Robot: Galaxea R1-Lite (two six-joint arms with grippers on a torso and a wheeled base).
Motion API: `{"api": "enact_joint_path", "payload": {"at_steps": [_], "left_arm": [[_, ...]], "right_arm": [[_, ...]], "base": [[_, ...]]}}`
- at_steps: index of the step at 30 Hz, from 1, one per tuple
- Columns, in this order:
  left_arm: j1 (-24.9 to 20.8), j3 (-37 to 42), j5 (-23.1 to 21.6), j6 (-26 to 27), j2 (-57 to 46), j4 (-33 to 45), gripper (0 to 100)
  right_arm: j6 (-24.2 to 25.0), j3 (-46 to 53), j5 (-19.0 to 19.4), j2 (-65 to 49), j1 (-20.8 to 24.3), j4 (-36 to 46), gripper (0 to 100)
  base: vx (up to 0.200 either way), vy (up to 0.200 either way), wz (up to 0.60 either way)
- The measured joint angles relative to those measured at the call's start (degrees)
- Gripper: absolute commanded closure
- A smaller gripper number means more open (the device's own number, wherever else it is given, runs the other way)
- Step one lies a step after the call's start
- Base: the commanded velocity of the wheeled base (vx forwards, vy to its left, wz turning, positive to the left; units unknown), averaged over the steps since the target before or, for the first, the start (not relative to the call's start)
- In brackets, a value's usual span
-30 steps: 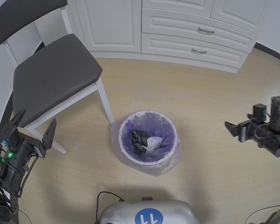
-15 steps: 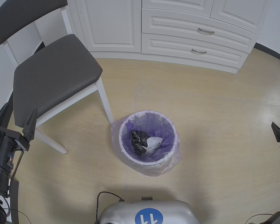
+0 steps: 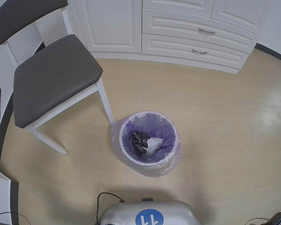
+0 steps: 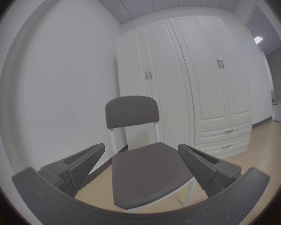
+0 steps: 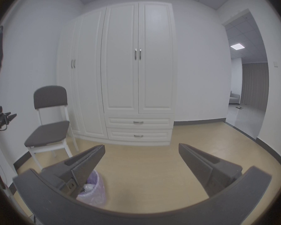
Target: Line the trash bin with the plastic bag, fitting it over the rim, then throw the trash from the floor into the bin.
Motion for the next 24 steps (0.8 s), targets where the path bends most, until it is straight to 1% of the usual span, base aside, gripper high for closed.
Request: {"api": "enact_joint_path", "payload": {"at_steps": [3,6,15,17,21,24], "left_arm": [[0.2,-0.4,0.3,0.2,-3.3,3.3,0],[0.2,-0.9,0.2,0.3,-7.6,9.5,0],[0.7,-6.2,-0.9,0.7,-24.9,41.3,0],[1.5,-8.0,-1.3,0.7,-29.4,46.7,0],[3.6,-10.6,-2.0,0.7,-36.9,51.9,0],[5.2,-11.5,-2.3,0.8,-41.3,53.5,0]], "right_arm": [[0.2,0.5,0.1,-3.5,-0.2,0.1,0],[0.2,1.3,0.3,-6.8,-1.0,0.1,0],[0.3,3.2,0.5,-14.5,-3.7,0.1,0],[0.3,3.5,0.6,-16.1,-4.2,0.1,0],[0.3,4.1,0.9,-19.6,-5.0,0.1,0],[0.3,4.9,1.0,-22.2,-5.4,0.0,0]], "base": [[0.0,0.0,0.0],[0.0,0.0,0.0],[0.0,0.0,0.0],[0.0,0.0,0.0],[0.0,0.0,0.0],[0.0,0.0,0.0]]}}
